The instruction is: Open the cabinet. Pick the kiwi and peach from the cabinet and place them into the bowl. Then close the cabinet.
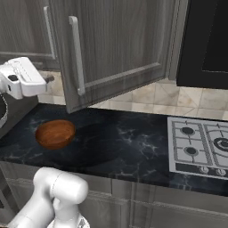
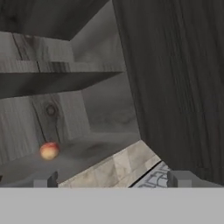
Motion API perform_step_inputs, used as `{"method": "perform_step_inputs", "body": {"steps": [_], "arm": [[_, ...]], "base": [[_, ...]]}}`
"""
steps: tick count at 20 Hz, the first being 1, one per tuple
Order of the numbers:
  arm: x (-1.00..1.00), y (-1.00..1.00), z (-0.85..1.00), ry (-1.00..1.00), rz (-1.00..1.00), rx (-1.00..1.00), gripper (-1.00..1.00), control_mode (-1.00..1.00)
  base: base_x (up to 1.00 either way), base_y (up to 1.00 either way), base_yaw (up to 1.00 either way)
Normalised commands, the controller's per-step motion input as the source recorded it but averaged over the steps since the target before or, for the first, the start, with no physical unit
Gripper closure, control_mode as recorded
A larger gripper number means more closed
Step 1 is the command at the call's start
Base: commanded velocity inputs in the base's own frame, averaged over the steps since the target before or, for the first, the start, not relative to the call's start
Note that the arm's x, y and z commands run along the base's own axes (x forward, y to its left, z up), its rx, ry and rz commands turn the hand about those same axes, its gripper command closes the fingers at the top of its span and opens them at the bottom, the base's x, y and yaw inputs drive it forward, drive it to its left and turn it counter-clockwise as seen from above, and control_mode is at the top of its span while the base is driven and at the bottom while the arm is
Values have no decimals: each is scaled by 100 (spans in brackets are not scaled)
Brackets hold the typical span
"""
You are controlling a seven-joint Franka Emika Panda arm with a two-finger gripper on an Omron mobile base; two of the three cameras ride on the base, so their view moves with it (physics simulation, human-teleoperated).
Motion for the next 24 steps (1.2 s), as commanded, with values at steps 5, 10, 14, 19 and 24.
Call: {"method": "perform_step_inputs", "body": {"steps": [5, 10, 14, 19, 24], "arm": [[74, -31, -2, 2, -11, 0, -100, -100], [29, -55, 0, 2, -5, 3, -100, -100], [0, -75, 0, 1, -11, 8, -100, -100], [-12, -80, 0, 0, -21, 8, -100, -100], [-37, -84, 0, 0, -30, 9, -100, -100]], "base": [[0, 0, 0], [0, 0, 0], [0, 0, 0], [0, 0, 0], [0, 0, 0]]}}
